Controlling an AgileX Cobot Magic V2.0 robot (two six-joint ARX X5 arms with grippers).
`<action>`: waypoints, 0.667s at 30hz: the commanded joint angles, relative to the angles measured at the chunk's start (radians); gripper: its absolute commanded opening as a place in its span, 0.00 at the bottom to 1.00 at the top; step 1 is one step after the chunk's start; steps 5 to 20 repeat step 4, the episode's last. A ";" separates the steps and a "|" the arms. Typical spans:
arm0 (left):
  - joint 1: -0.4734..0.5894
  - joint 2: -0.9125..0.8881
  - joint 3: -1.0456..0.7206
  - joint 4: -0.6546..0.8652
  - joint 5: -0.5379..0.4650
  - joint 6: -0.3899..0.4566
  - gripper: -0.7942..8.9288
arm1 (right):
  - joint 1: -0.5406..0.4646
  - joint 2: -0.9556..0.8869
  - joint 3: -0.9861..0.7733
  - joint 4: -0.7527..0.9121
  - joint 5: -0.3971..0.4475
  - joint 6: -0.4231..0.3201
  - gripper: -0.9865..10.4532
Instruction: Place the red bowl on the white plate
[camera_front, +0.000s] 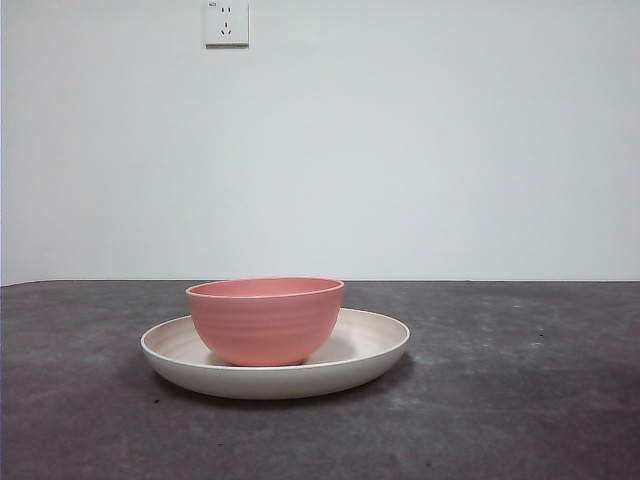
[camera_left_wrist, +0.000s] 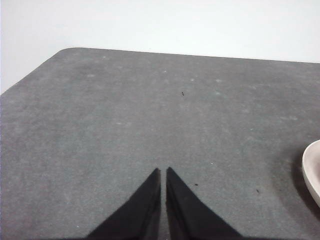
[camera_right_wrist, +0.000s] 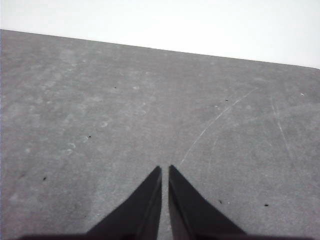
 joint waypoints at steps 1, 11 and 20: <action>0.002 -0.001 -0.020 -0.008 -0.003 0.005 0.10 | -0.001 -0.003 -0.007 0.010 0.001 -0.004 0.10; 0.002 -0.001 -0.020 -0.008 -0.003 0.005 0.10 | -0.001 -0.003 -0.007 0.010 0.001 -0.004 0.10; 0.002 -0.001 -0.020 -0.008 -0.003 0.005 0.10 | -0.001 -0.003 -0.007 0.010 0.001 -0.004 0.10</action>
